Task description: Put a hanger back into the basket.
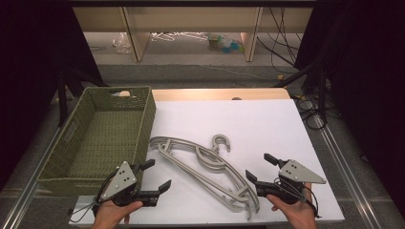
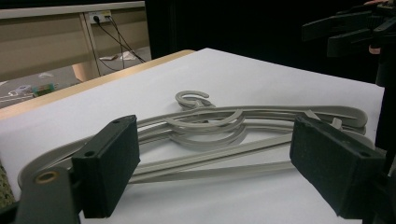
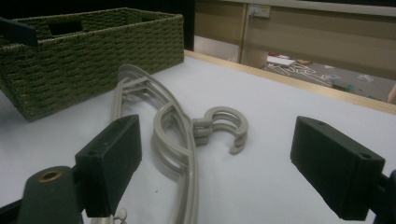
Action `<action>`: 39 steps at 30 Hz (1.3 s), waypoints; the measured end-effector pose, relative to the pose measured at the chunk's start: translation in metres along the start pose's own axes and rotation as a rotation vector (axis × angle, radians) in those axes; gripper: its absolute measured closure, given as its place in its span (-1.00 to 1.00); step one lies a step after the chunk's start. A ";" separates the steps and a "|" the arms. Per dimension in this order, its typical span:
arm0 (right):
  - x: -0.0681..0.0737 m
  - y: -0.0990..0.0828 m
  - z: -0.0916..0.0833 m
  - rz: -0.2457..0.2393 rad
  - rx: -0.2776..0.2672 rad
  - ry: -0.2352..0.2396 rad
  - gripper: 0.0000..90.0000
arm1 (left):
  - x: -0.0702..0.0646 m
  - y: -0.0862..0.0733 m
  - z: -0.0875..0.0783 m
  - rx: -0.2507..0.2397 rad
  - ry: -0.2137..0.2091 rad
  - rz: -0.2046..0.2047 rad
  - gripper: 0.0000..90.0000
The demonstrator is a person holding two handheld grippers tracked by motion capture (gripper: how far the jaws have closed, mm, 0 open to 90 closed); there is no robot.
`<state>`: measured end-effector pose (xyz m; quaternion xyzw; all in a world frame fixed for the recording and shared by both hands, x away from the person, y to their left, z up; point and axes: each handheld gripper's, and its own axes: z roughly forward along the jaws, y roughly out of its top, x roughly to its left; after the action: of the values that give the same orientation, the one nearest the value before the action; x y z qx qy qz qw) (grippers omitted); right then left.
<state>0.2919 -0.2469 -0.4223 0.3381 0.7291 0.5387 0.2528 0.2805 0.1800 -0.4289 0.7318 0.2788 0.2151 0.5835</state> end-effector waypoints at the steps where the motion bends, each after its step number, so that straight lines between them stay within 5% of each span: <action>1: 0.000 0.000 0.000 -0.001 0.005 0.003 -0.61 | 0.000 0.000 0.000 0.000 -0.001 0.000 -0.65; 16: 0.001 -0.001 0.004 -0.006 0.043 0.005 -0.61 | 0.000 0.000 0.000 -0.002 -0.004 0.018 -0.65; 26: -0.005 0.004 0.026 -0.034 0.096 0.086 -0.50 | -0.001 0.000 0.001 0.003 -0.002 0.019 -0.65; 39: -0.013 0.010 0.079 -0.039 0.363 0.126 -0.34 | 0.000 -0.001 0.002 0.012 -0.009 0.026 -0.65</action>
<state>0.3608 -0.2062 -0.4355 0.3295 0.8352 0.4132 0.1519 0.2813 0.1786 -0.4299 0.7398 0.2679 0.2176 0.5776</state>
